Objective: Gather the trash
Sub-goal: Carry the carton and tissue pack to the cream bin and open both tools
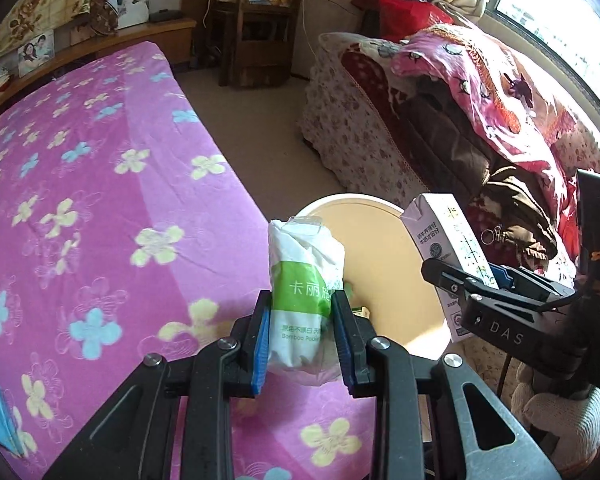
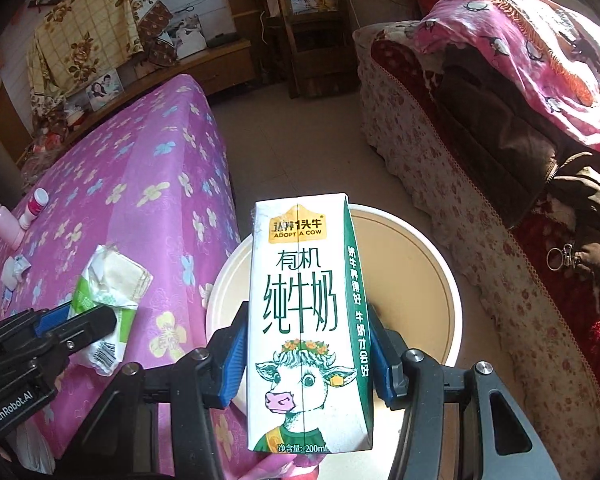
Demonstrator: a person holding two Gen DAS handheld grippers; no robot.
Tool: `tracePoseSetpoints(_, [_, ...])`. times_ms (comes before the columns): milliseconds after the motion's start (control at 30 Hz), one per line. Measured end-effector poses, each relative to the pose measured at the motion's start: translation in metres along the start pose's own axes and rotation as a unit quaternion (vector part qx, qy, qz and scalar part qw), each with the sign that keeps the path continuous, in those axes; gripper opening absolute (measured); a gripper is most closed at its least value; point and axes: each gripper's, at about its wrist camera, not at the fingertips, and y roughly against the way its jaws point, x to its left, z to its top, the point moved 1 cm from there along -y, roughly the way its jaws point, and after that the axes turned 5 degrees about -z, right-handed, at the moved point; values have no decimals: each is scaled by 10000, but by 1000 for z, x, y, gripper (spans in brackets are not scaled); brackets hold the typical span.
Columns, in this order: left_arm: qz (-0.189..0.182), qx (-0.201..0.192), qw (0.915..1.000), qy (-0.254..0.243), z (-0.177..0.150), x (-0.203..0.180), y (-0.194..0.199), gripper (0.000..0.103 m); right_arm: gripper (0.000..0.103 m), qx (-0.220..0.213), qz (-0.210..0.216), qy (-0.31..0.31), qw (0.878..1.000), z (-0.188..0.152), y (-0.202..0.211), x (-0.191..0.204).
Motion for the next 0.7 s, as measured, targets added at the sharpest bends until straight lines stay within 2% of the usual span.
tracePoseSetpoints(567, [-338,-8,9994,-75,10,-17,-15,32,56,55,-189,-194,9996,2,-4,-7])
tracePoseSetpoints(700, [-334,-27,9994,-70,11,-17,-16,39,56,84,-250,-345,9991,4,-6,-12])
